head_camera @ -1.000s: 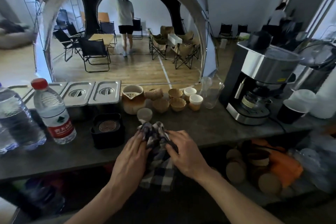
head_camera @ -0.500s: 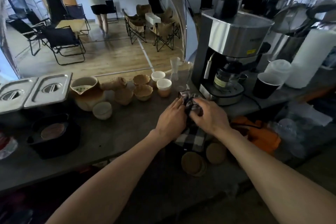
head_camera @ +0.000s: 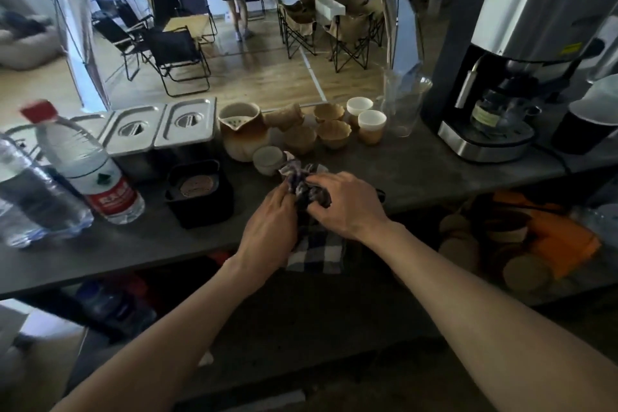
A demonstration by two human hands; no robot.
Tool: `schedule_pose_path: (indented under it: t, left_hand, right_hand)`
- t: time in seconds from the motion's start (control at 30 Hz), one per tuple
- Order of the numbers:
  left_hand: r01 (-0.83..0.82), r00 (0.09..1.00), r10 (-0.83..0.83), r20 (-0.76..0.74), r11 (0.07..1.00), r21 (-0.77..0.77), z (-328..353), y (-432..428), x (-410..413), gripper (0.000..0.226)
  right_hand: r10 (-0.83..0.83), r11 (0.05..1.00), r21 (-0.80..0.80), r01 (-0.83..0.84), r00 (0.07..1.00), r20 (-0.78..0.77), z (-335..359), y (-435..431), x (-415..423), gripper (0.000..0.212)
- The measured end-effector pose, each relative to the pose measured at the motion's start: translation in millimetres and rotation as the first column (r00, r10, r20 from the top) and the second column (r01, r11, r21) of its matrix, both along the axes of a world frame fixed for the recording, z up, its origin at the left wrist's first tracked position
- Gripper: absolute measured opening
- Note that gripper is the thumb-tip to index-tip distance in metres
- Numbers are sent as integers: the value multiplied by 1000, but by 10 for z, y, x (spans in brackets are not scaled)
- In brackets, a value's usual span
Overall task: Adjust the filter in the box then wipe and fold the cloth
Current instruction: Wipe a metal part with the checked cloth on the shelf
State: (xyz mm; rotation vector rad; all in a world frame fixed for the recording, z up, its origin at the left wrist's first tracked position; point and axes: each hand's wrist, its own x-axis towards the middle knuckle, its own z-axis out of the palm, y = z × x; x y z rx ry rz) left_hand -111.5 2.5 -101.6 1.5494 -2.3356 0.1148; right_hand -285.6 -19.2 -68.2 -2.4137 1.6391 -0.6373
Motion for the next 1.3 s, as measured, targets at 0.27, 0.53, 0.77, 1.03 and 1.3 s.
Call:
schedule_pose_path:
  t: [0.27,0.53,0.77,1.03,1.3]
  left_hand:
    - [-78,997,78,-7,994,-73,-104,595,568,43]
    - [157,978,-183,-97,961,-226,-390,1071,744,32]
    - [355,910,-381,-161,919,-171,-1043,758,338,25]
    - [223,971,-198,-135,953,206,-2206,676,346,27]
    - [-44,997,34,72,988,147,-2729,1107,638,53]
  right_hand:
    - [89,994,54,-91,996,25,-8,400,601,57]
    - [97,989,-130,-68,966,238,-414,1121,580,47]
    - [-16,985,-164,51,978,208,-1094,1144,1,42]
    - [-295,872,473,127,907,299,-2414,1047,41,39]
    - [-102,978,174,115,991,-82,-3085,1173,493,55]
